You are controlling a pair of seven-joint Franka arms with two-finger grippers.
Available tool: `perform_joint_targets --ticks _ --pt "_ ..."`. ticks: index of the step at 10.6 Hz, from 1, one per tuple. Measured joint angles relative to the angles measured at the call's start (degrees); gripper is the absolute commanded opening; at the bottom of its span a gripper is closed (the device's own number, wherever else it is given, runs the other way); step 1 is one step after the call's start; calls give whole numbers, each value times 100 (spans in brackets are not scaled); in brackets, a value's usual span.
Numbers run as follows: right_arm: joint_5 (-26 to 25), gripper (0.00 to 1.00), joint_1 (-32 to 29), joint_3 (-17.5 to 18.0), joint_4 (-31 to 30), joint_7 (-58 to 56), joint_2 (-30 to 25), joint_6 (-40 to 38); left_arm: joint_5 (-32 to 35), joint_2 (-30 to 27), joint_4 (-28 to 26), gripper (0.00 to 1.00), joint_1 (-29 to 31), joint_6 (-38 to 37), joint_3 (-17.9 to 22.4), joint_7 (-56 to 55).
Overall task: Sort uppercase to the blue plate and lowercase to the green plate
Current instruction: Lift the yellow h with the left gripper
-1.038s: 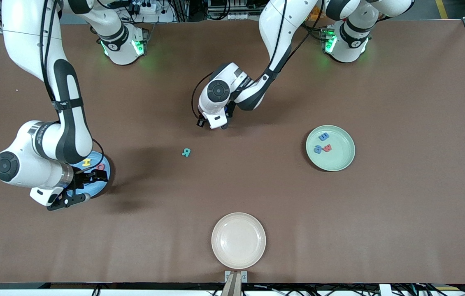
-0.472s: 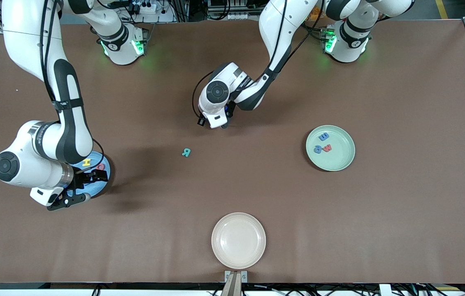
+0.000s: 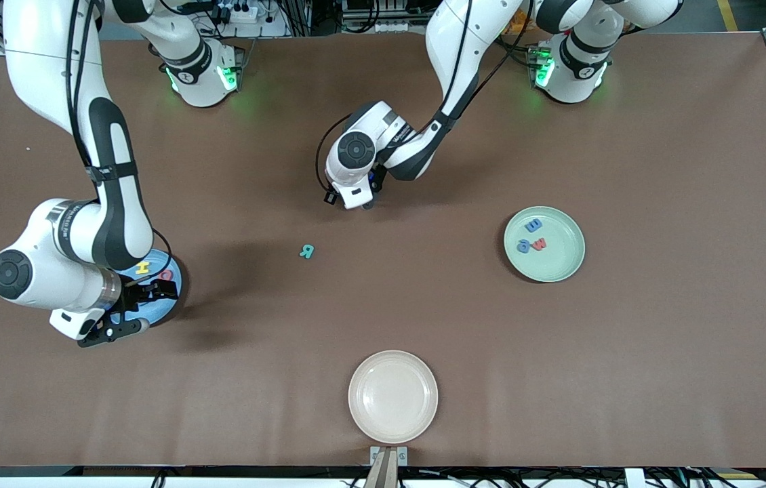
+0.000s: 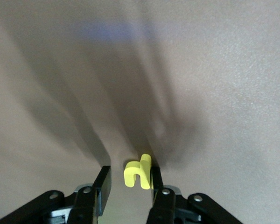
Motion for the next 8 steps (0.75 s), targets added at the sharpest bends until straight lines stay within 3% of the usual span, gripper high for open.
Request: perform_joint_targets --ticks 8 --pt "-17 100 9 0 0 0 0 1 -1 -2 -2 22 1 -12 -2 16"
